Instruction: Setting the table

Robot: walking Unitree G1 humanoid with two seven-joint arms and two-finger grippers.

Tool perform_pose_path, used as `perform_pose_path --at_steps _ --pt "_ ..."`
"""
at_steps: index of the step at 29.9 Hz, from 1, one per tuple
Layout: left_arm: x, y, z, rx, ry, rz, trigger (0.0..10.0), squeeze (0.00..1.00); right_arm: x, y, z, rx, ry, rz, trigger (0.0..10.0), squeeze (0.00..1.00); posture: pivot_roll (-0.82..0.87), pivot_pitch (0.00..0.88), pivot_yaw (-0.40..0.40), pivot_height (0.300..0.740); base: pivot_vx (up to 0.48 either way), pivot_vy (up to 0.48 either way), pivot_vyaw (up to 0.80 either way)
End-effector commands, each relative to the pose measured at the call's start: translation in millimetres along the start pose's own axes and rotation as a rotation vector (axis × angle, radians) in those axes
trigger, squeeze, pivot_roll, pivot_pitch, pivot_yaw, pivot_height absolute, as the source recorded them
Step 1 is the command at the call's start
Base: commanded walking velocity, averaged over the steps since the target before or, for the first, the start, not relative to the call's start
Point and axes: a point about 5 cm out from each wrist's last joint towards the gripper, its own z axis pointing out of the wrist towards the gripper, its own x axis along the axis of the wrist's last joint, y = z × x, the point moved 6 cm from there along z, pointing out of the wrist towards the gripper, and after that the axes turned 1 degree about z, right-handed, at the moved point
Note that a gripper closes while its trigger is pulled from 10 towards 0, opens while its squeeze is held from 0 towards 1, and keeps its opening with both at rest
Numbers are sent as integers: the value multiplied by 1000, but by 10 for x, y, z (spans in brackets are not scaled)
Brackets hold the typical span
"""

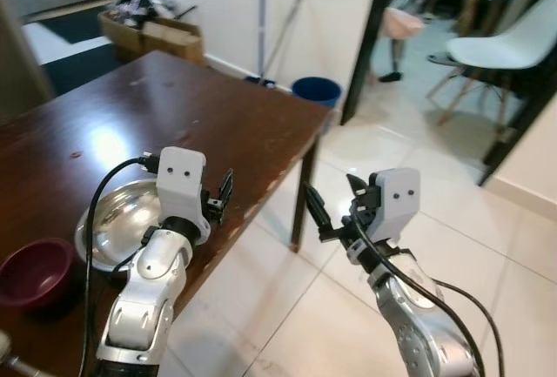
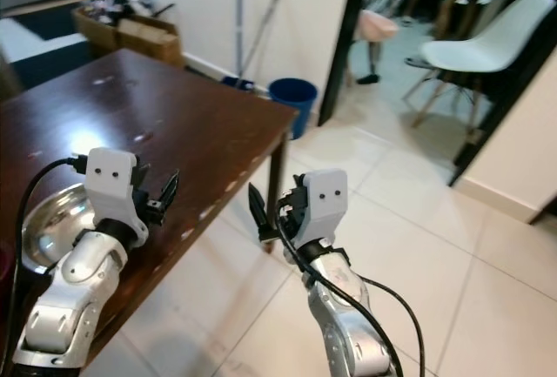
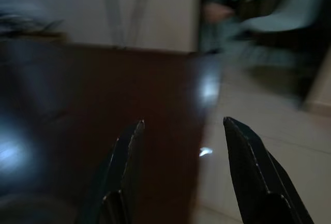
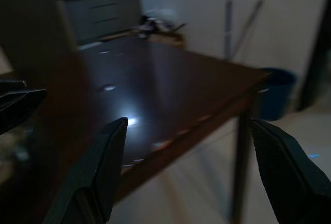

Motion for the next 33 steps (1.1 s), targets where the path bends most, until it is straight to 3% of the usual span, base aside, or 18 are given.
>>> perform_pose_path --at_steps 1,33 --pt "-49 -13 -9 7 -15 13 10000 0 -35 5 -12 -6 -11 8 10000 0 -116 0 53 740 0 0 -800" --pt "-32 4 21 0 -6 12 10000 0 -38 7 -10 -10 -10 11 10000 0 -115 0 56 740 0 0 -791"
